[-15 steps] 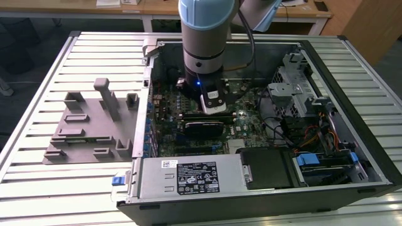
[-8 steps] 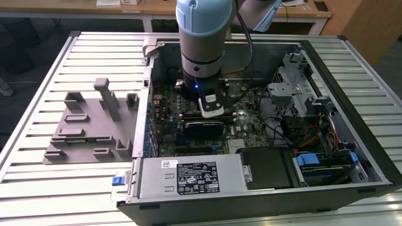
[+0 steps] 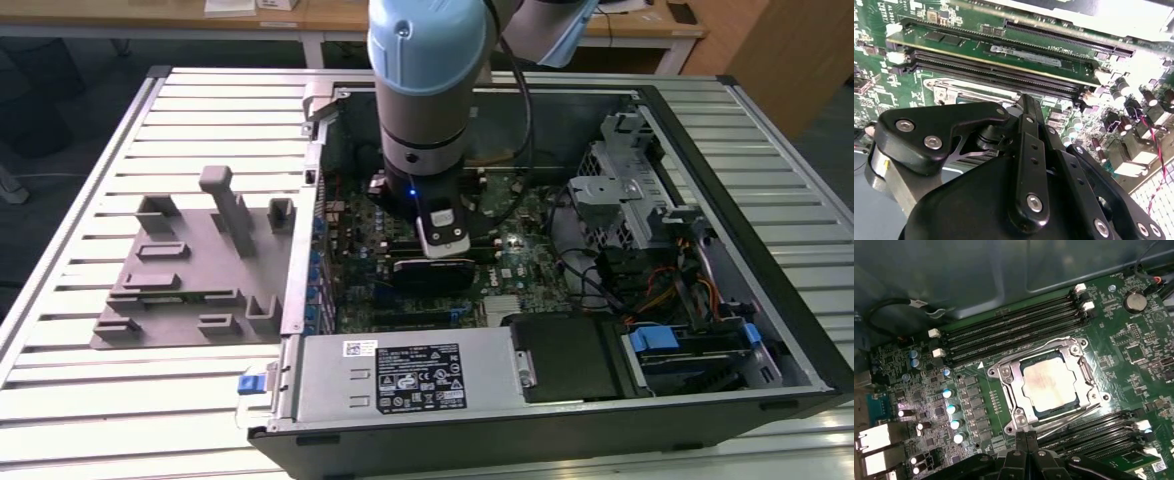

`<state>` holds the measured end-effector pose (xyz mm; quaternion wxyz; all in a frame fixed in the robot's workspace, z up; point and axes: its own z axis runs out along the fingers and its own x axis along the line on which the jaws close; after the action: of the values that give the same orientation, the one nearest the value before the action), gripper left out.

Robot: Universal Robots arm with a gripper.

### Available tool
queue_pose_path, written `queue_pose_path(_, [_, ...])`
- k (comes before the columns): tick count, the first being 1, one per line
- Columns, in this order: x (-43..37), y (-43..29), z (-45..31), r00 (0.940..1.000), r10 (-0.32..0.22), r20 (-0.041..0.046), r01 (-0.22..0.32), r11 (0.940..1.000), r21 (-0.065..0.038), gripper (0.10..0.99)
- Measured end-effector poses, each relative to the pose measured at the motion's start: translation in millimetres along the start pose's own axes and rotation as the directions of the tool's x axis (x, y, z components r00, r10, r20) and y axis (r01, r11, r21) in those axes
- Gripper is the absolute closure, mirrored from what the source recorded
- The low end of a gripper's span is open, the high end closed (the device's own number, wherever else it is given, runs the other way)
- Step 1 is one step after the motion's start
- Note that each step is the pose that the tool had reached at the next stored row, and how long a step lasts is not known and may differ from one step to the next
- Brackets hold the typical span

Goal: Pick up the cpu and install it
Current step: 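Install the second cpu locking lever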

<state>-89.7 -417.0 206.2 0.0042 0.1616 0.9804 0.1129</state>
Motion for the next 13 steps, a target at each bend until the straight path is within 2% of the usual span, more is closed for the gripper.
queue_pose_path(5, [1.0,-1.8,3.8,1.0000,0.000,-0.0016,0.000,1.0000,-0.005,0.980])
queue_pose_path(10, [3.5,-3.4,6.6,1.0000,0.001,-0.0079,-0.001,0.9997,-0.024,0.980])
queue_pose_path(13, [5.0,-4.4,8.9,1.0000,0.001,-0.0098,-0.002,0.9996,-0.030,0.980])
